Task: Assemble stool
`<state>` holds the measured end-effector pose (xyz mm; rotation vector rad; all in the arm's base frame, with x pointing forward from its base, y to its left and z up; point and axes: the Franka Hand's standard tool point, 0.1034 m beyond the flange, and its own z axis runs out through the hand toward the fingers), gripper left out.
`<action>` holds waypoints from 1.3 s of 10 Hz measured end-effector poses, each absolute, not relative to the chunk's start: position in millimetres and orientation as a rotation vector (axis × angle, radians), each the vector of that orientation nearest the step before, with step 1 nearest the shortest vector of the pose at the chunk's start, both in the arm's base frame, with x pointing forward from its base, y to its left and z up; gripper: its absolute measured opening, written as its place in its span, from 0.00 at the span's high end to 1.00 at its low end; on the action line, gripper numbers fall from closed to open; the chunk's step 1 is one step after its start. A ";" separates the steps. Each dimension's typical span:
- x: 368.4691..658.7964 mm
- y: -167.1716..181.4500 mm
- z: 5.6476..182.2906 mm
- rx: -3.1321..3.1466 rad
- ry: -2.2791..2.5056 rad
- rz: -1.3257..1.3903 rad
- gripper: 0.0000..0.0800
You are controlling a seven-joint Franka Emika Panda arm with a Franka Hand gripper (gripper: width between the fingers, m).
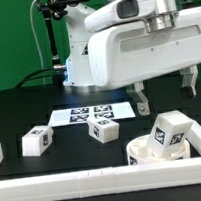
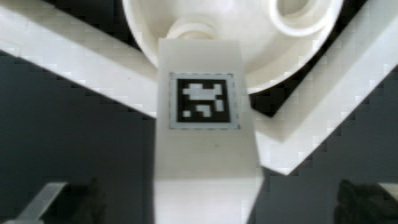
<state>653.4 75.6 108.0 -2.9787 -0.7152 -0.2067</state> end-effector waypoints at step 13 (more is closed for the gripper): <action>657.7 73.9 103.9 -2.998 -0.860 -0.117 0.19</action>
Offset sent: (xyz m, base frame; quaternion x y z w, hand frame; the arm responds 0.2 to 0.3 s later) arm 0.0000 0.0000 0.0000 0.0000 -0.0650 0.0000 0.9979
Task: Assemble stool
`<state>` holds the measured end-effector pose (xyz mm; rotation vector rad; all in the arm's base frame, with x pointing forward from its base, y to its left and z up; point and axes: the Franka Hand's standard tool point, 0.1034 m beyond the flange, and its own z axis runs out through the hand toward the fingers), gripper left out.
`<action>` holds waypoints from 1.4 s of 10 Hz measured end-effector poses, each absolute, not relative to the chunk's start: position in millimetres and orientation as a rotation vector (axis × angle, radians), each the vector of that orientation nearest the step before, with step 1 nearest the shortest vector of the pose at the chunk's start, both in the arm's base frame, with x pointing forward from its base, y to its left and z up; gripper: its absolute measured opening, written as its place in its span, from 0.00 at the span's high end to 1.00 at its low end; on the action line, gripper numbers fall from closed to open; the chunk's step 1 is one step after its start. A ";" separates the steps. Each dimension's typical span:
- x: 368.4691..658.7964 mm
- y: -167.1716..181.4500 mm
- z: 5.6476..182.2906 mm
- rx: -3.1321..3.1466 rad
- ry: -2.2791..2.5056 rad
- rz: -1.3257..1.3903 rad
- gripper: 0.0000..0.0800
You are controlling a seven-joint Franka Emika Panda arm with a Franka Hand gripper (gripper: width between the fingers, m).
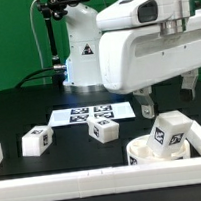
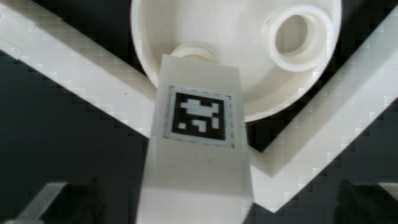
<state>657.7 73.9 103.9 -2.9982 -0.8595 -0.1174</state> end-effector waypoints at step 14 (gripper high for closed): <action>664.7 66.0 84.3 -3.077 -0.696 -0.167 0.34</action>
Offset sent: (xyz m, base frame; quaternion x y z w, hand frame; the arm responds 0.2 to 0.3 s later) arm 0.0000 0.0000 0.0000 0.0000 0.0000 0.0000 1.0000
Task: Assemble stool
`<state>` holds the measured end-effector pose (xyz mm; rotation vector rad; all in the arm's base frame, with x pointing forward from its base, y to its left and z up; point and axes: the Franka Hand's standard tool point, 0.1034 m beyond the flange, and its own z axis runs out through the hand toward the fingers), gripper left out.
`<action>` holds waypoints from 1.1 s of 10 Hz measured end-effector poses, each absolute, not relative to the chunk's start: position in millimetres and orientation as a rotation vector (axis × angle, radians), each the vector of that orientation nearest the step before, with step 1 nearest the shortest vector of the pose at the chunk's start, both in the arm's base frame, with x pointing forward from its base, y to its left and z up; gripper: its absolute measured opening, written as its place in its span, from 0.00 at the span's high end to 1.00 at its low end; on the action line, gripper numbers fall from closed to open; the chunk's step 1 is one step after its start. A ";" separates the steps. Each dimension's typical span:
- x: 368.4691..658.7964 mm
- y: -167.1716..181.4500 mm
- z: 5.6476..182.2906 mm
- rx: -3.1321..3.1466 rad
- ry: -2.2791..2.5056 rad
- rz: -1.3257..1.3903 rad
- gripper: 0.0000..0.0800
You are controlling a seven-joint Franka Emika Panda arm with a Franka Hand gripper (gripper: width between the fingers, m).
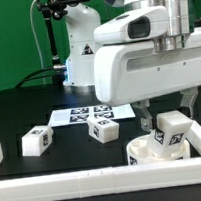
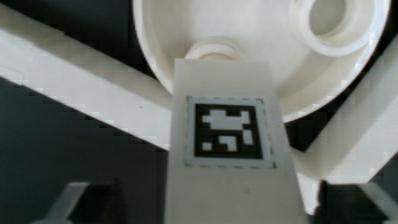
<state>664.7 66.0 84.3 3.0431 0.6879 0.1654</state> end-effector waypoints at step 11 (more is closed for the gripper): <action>666.1 56.2 83.1 3.198 0.209 0.345 0.57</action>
Offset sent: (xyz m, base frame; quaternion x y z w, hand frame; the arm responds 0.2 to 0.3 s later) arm 0.0000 0.0000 0.0000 0.0000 0.0000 0.0000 1.0000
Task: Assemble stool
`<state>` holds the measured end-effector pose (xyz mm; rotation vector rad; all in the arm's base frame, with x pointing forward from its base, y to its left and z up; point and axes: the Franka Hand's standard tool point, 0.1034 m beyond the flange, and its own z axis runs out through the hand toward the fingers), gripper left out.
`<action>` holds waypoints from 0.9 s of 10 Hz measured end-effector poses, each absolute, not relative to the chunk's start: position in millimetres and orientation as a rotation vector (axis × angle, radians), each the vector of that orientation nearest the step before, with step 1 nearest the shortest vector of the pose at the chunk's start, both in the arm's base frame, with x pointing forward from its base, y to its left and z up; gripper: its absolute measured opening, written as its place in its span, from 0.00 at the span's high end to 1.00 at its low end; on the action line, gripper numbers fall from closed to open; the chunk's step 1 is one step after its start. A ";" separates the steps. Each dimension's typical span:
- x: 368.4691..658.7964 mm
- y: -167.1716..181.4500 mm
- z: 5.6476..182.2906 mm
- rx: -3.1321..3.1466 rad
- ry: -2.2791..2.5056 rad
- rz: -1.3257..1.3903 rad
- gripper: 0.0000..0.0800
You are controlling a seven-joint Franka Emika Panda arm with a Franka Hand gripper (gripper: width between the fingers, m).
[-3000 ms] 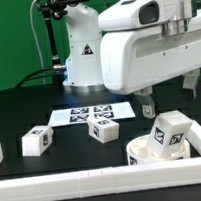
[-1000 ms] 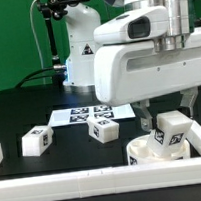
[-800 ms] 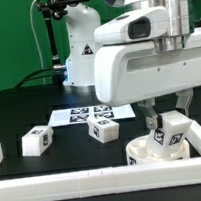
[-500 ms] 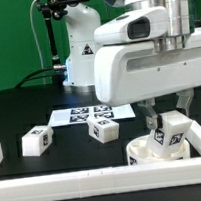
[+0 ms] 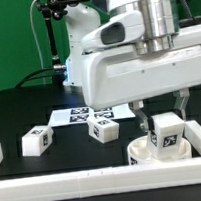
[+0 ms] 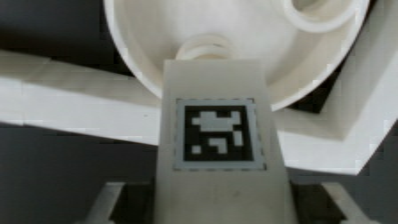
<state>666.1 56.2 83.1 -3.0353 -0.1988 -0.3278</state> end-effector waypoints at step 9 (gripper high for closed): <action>662.8 65.1 83.4 -2.867 0.743 -0.338 0.57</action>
Offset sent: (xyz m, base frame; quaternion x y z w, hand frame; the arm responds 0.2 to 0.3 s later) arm 0.0000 0.0000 0.0000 0.0000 0.0000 0.1938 0.9810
